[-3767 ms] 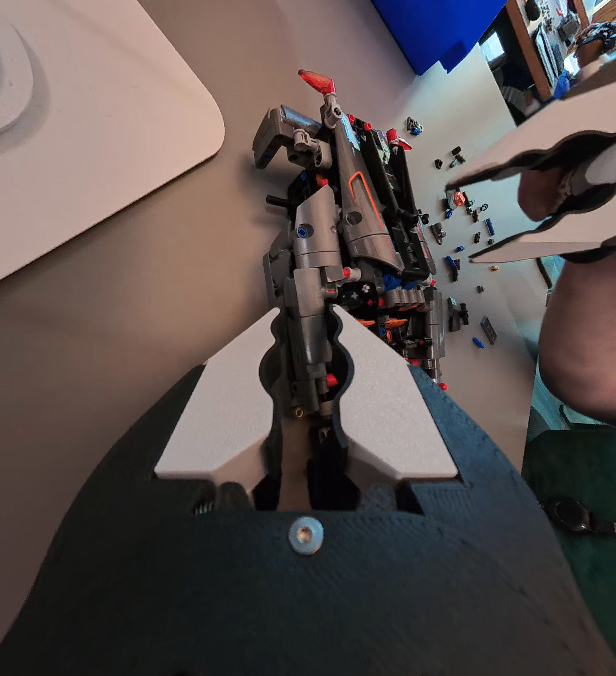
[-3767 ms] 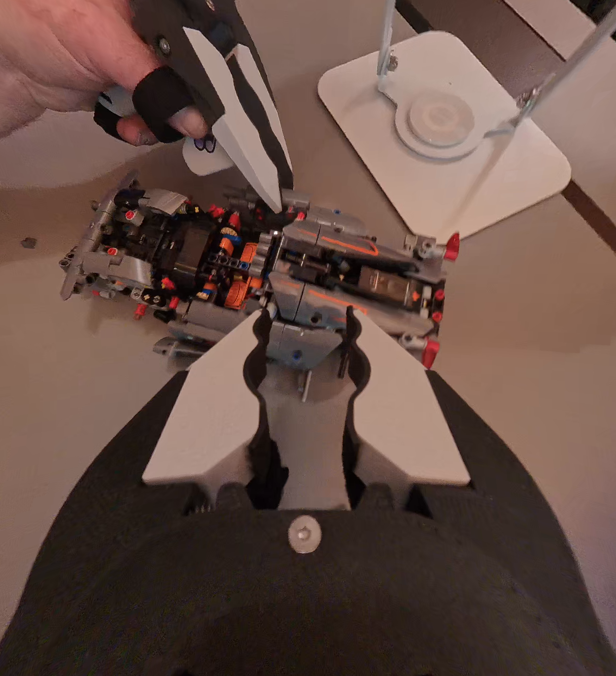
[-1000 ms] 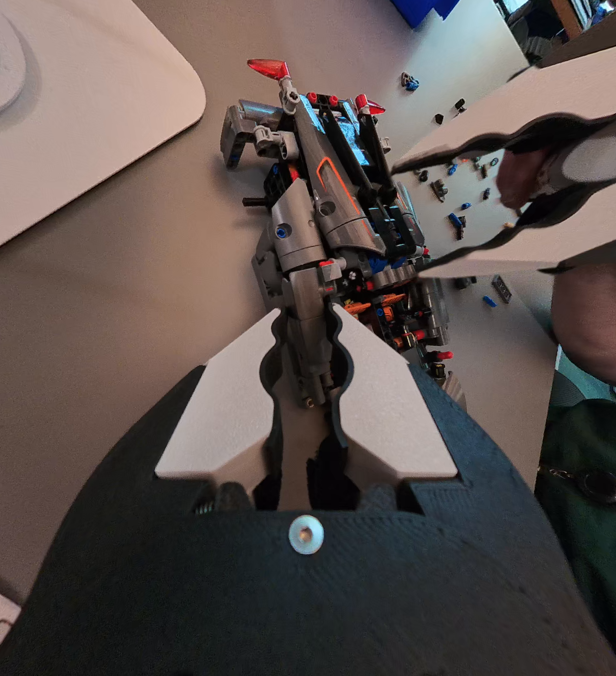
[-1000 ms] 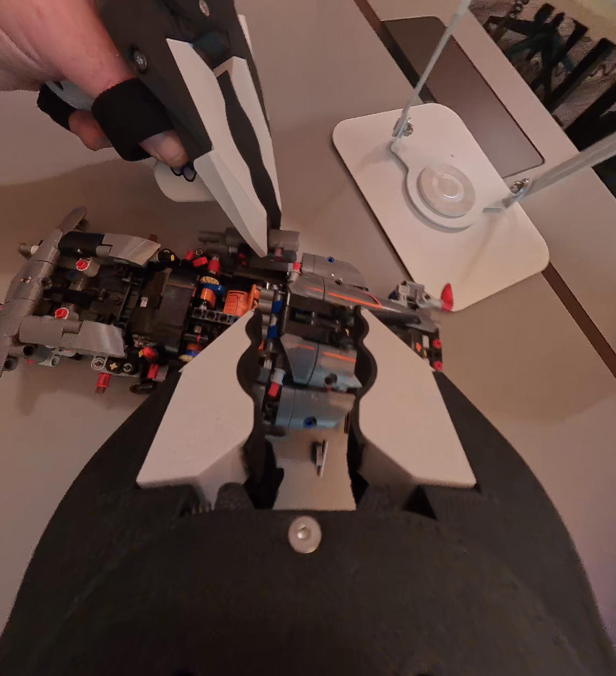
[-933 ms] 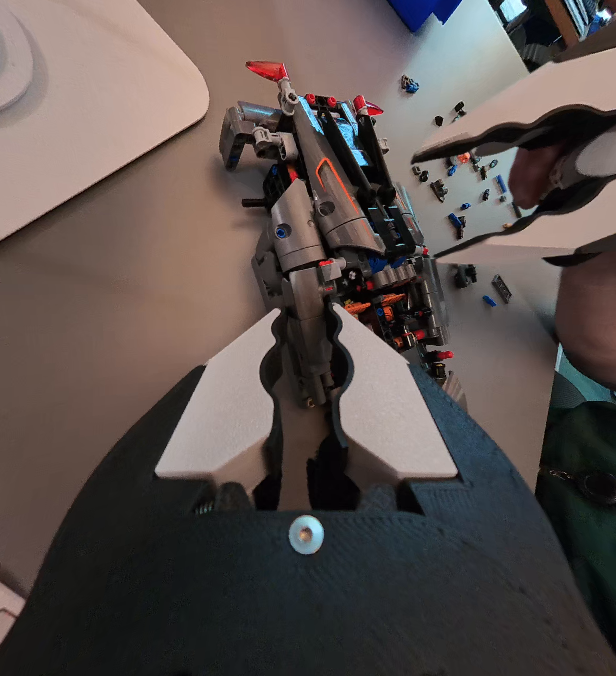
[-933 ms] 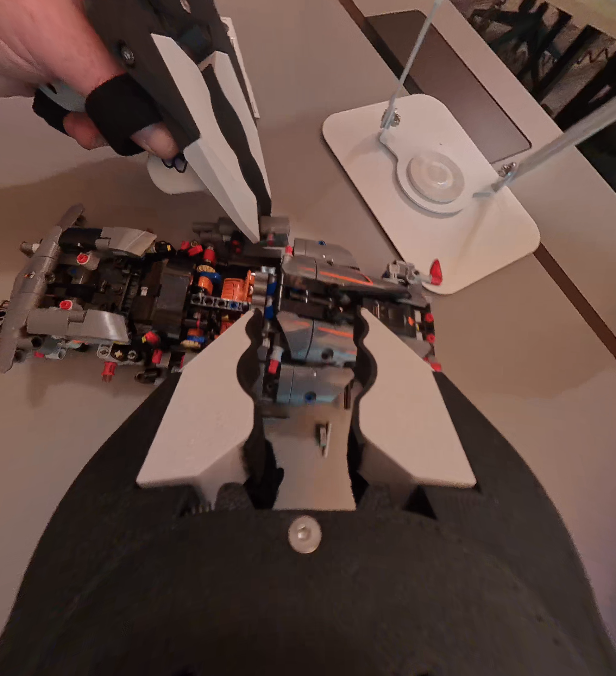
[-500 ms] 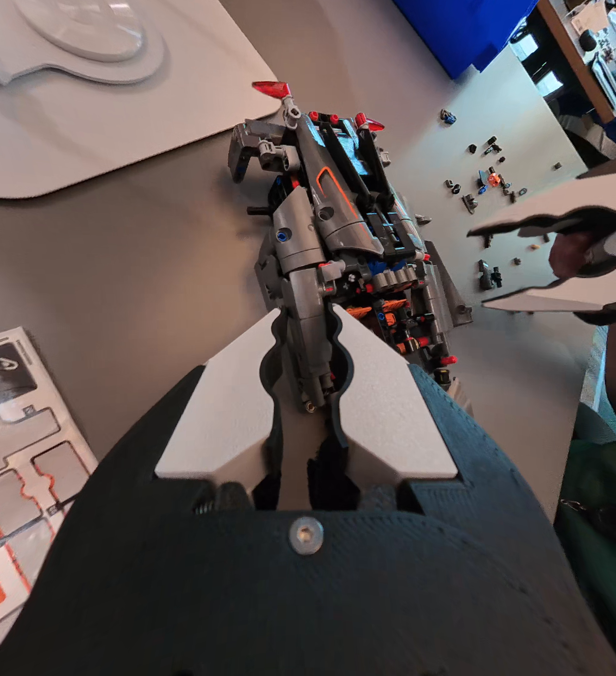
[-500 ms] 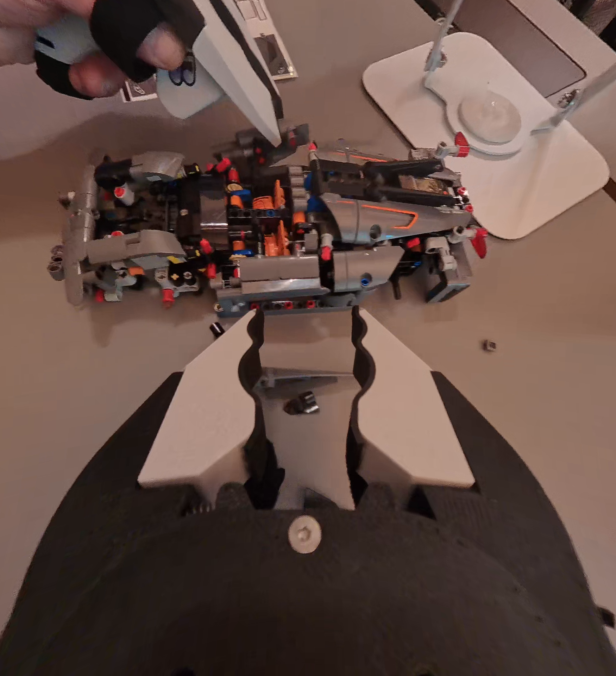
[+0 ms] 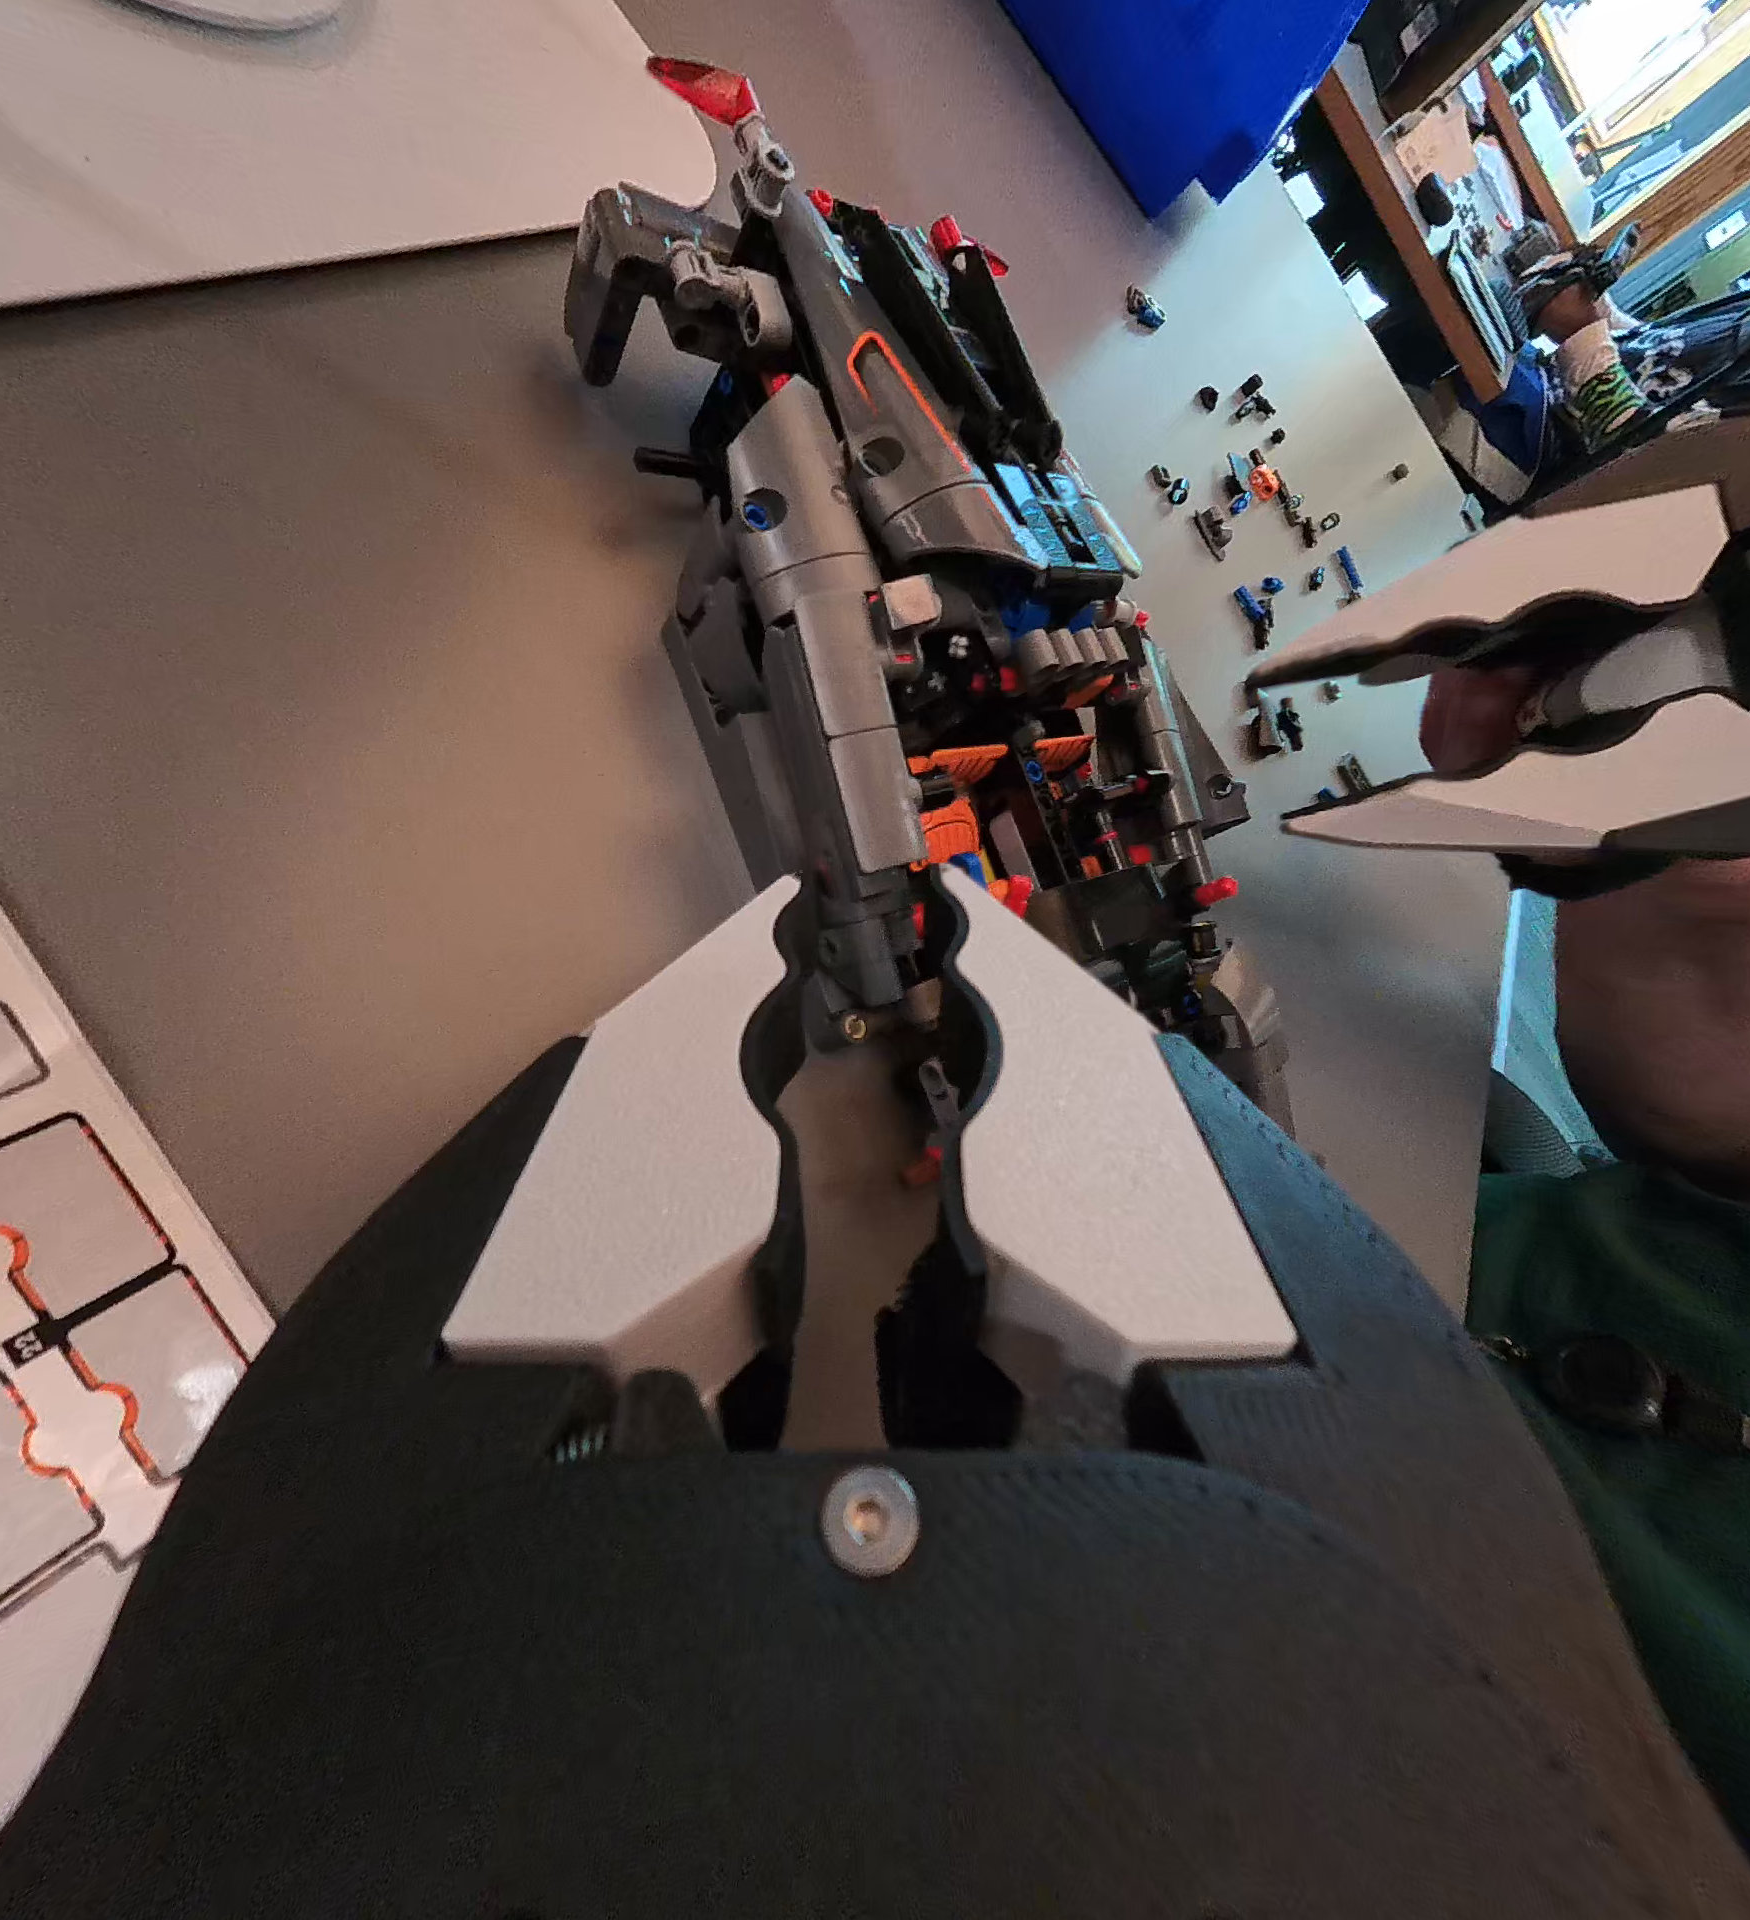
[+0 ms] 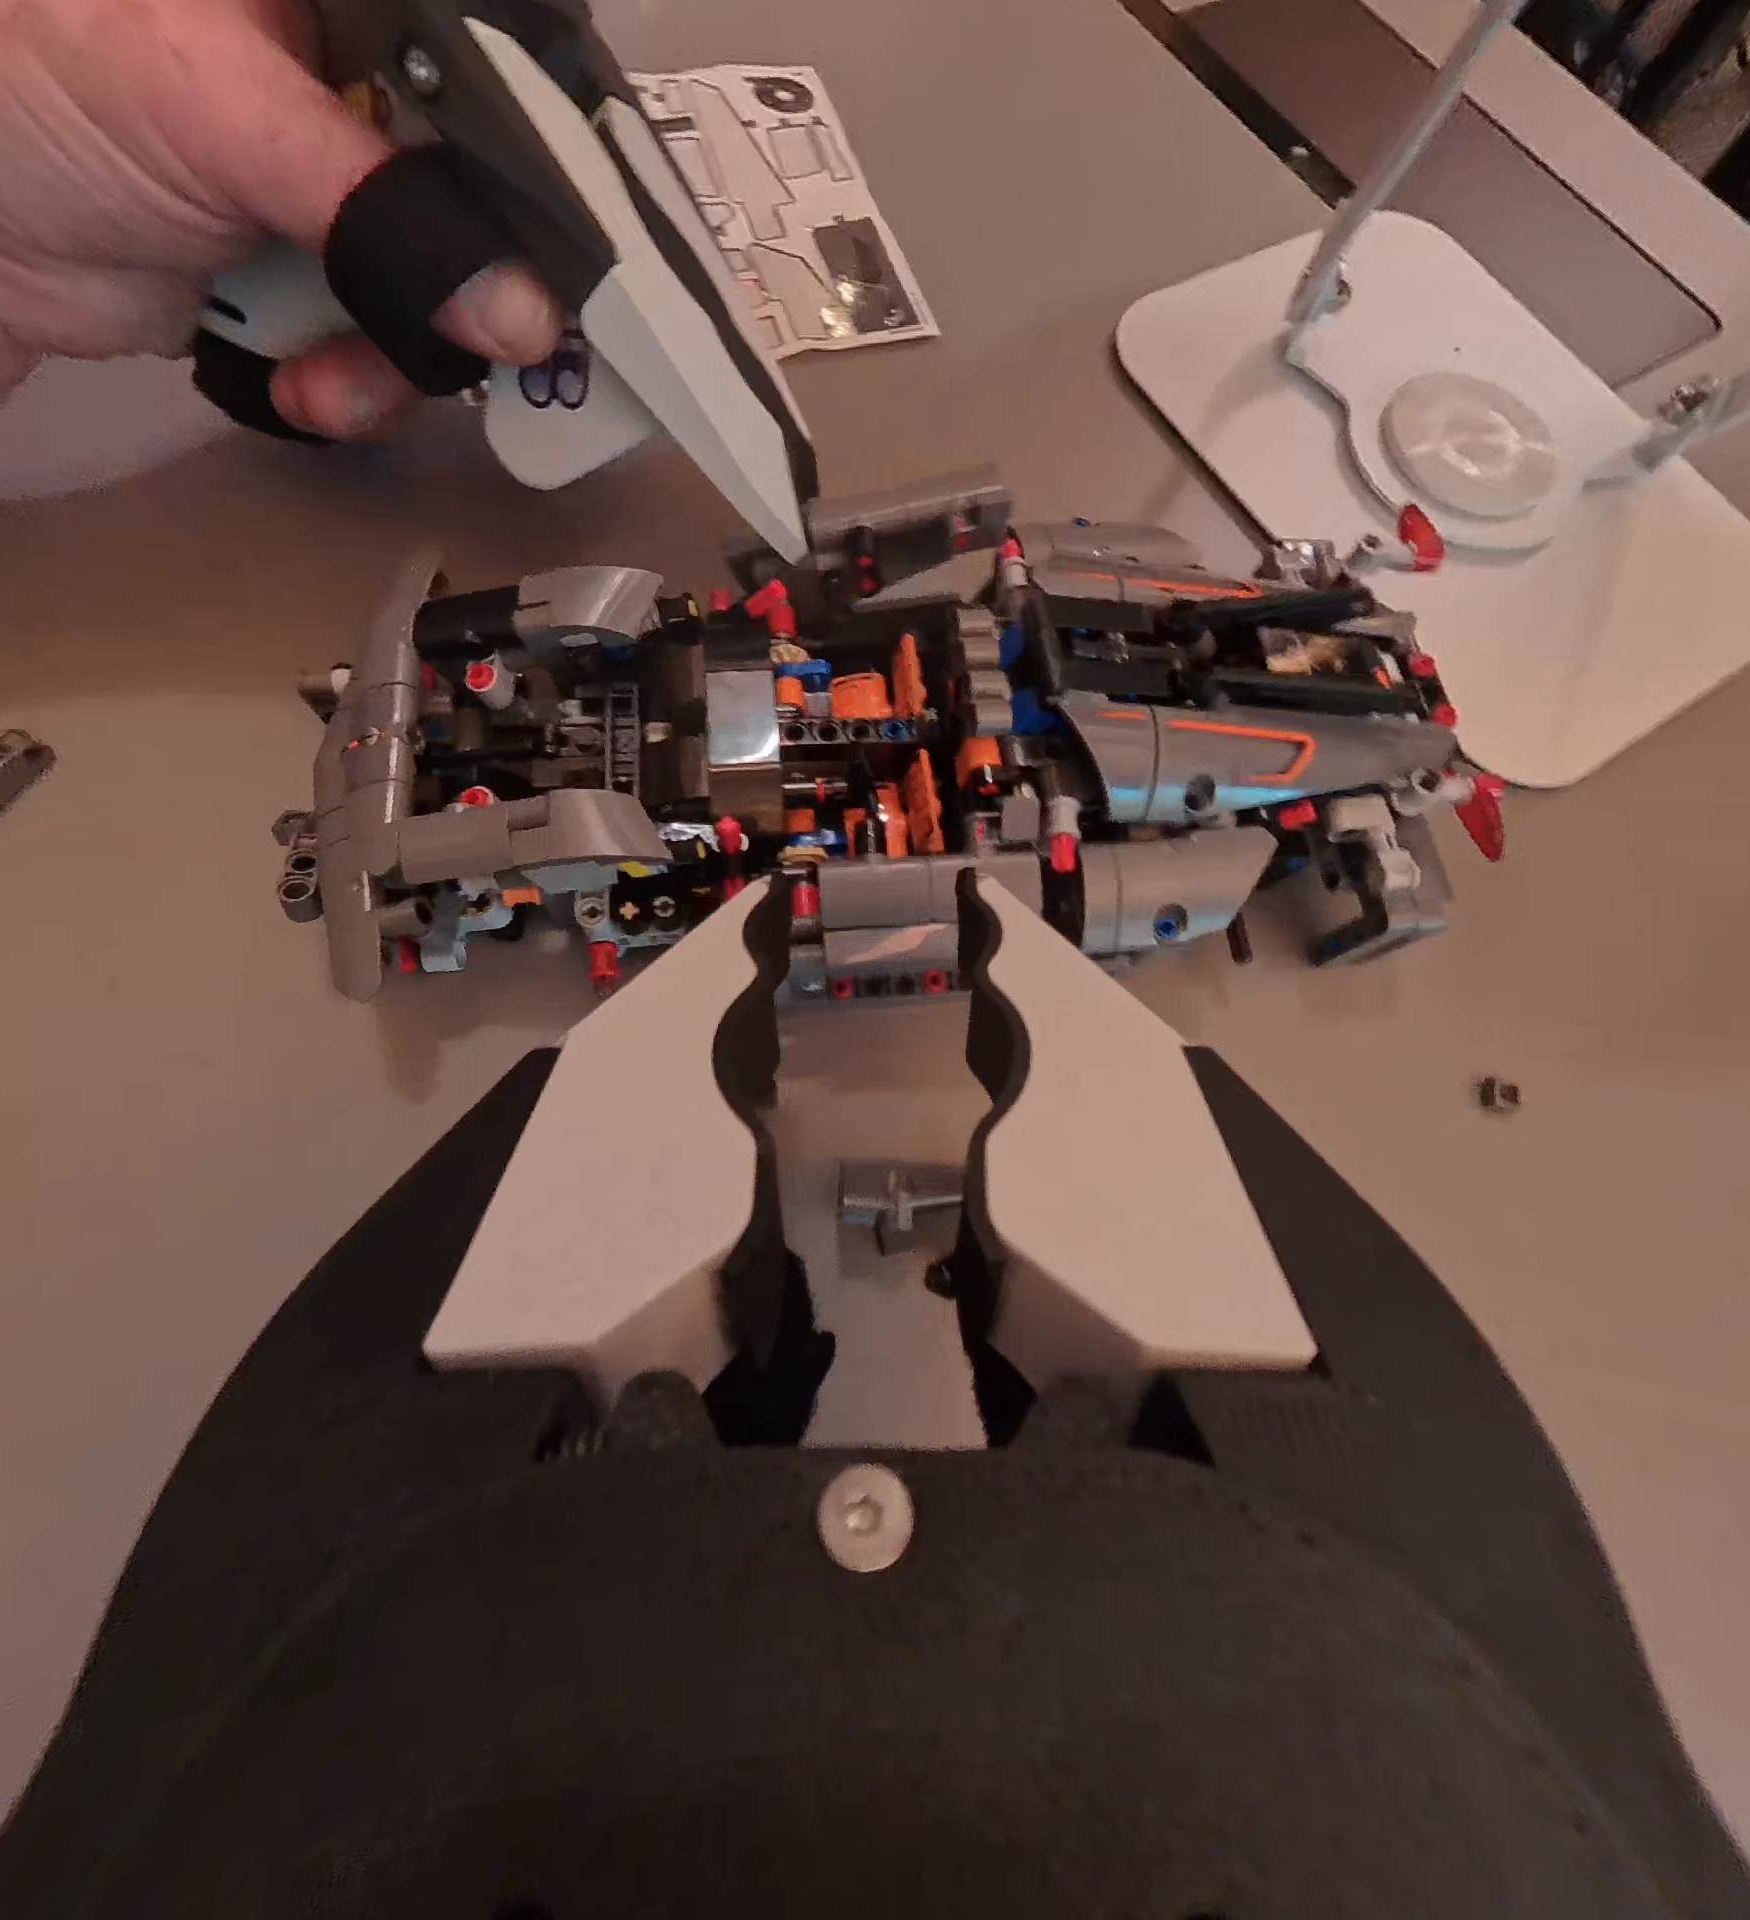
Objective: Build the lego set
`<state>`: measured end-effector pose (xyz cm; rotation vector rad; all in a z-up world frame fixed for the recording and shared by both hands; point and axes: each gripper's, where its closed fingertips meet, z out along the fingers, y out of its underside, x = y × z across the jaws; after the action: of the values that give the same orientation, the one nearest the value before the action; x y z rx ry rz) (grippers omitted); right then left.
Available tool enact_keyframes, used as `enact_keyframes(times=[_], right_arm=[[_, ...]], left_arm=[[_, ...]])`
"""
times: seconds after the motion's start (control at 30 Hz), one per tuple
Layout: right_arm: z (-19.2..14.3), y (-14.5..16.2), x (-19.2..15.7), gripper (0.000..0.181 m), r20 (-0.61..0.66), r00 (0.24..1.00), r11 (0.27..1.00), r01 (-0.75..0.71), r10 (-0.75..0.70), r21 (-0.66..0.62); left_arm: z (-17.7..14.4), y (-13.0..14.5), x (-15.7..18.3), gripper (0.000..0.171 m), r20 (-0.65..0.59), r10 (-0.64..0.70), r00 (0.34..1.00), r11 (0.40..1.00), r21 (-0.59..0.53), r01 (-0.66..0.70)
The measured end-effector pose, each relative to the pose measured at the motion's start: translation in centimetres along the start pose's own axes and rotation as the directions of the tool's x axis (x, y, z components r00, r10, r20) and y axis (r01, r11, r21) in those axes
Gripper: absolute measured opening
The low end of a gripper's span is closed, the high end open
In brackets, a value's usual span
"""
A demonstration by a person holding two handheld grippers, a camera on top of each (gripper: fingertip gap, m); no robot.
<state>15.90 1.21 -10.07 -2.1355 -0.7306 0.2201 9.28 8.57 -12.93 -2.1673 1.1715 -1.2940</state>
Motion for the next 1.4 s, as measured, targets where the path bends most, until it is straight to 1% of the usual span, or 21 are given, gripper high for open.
enact_keyframes(times=[0.13, 0.27, 0.43, 0.5, 0.8, 0.9, 1.07, 1.17, 1.4], right_arm=[[0.1, 1.7, 0.6, 0.034, -0.031, 0.998, 0.996, -0.051, 0.049, -0.066], [1.0, 2.9, -0.1, 0.036, -0.019, 0.998, 0.993, -0.066, 0.064, -0.101], [1.1, 2.8, 0.1, 0.034, -0.011, 0.996, 0.993, -0.088, 0.087, -0.084], [1.2, 2.6, -0.3, 0.029, 0.007, 0.995, 0.993, -0.099, 0.1, -0.065], [1.3, 2.7, -0.2, 0.029, 0.045, 0.99, 0.991, -0.129, 0.131, -0.042], [1.3, 2.7, -0.3, 0.029, 0.053, 0.989, 0.99, -0.134, 0.136, -0.032], [1.4, 2.8, -0.8, 0.029, 0.119, 0.974, 0.981, -0.19, 0.193, -0.034], [1.5, 2.6, -1.0, 0.03, 0.148, 0.962, 0.973, -0.229, 0.23, -0.023], [1.6, 2.6, -0.9, 0.029, 0.149, 0.962, 0.973, -0.229, 0.231, -0.031]], left_arm=[[0.0, 0.1, -0.1, 0.015, -0.009, -0.002, 1.0, 1.0, 0.003, 0.002], [-0.3, 0.3, -0.1, 0.013, -0.027, -0.016, 1.0, 1.0, 0.021, 0.017], [-0.4, 0.5, -0.1, 0.012, -0.051, -0.034, 0.998, 0.999, 0.025, 0.035], [-0.4, 0.5, -0.2, 0.012, -0.051, -0.034, 0.998, 0.999, 0.03, 0.036], [-0.5, 0.7, -0.1, 0.012, 0.002, -0.019, 1.0, 0.998, 0.052, 0.019], [-0.8, 0.5, -0.2, 0.008, 0.006, 0.006, 1.0, 0.999, 0.043, -0.007], [-1.0, 0.5, -0.1, 0.007, -0.08, -0.034, 0.996, 0.999, 0.033, 0.037], [-0.9, 0.5, -0.2, 0.006, -0.086, -0.038, 0.996, 0.999, 0.03, 0.04], [-1.0, 0.7, -0.1, 0.006, -0.096, -0.007, 0.995, 0.999, 0.035, 0.011]])
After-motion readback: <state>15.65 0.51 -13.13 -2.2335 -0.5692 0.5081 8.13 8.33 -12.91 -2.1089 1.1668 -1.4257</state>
